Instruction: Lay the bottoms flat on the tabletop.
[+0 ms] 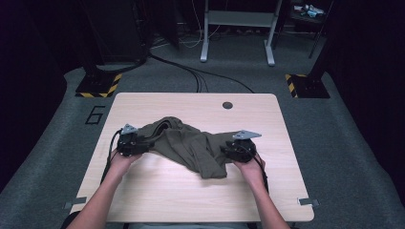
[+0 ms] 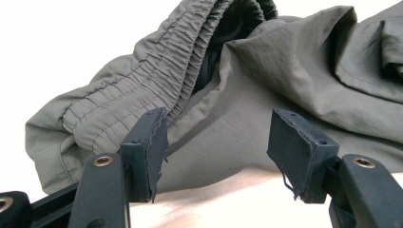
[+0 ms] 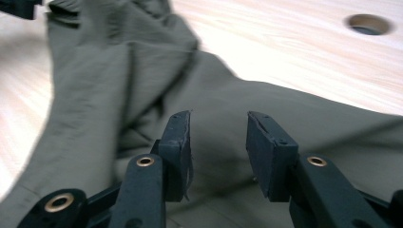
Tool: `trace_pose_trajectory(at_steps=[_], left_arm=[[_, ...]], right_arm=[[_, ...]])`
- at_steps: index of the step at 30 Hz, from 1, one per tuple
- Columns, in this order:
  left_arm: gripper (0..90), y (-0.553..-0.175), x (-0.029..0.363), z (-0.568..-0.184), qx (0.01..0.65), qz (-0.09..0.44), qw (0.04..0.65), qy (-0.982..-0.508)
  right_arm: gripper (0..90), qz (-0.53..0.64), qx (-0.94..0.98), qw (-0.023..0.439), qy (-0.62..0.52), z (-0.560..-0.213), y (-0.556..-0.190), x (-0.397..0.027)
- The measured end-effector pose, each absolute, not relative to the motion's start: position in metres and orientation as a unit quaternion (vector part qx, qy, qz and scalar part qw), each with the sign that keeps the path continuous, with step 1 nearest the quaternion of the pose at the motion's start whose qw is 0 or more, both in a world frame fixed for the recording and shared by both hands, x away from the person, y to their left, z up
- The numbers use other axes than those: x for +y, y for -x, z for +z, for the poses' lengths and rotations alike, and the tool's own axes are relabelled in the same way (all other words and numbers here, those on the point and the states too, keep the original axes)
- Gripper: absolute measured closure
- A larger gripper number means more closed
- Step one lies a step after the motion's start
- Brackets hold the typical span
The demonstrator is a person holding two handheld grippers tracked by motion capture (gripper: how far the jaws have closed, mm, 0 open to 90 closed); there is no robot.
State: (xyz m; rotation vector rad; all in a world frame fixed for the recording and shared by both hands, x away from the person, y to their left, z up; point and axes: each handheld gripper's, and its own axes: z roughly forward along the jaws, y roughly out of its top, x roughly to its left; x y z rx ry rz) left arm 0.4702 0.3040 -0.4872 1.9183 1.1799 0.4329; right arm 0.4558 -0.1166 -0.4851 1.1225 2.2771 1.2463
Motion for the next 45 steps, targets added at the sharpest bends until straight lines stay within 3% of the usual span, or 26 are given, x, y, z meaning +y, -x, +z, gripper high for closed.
trace_pose_trajectory(at_steps=[20, 23, 24, 25, 26, 28, 38, 45], left_arm=[[38.6, -0.470, 0.306, -0.487, 0.474, 0.179, 0.419, -0.754], [38.6, -0.470, 0.307, -0.487, 0.474, 0.177, 0.418, -0.755], [38.6, -0.470, 0.307, -0.487, 0.476, 0.179, 0.419, -0.753], [38.8, -0.470, 0.307, -0.487, 0.477, 0.180, 0.420, -0.751], [38.8, -0.470, 0.308, -0.487, 0.475, 0.179, 0.419, -0.753], [40.2, -0.470, 0.309, -0.487, 0.479, 0.179, 0.421, -0.749], [41.9, -0.468, 0.311, -0.481, 0.475, 0.185, 0.429, -0.746], [41.9, -0.464, 0.307, -0.478, 0.469, 0.188, 0.430, -0.748]], right_arm=[[56.2, 0.450, 0.815, 0.116, -0.347, -0.490, -0.459, -0.050], [60.1, 0.441, 0.820, 0.110, -0.348, -0.495, -0.462, -0.042], [64.3, 0.437, 0.823, 0.107, -0.347, -0.497, -0.463, -0.040], [76.5, 0.436, 0.825, 0.096, -0.346, -0.501, -0.464, -0.036], [76.5, 0.436, 0.825, 0.096, -0.346, -0.501, -0.464, -0.036], [88.6, 0.439, 0.830, 0.091, -0.332, -0.498, -0.459, -0.029], [89.0, 0.464, 0.843, 0.073, -0.261, -0.485, -0.418, 0.001], [88.9, 0.455, 0.865, 0.042, -0.208, -0.498, -0.384, 0.023]])
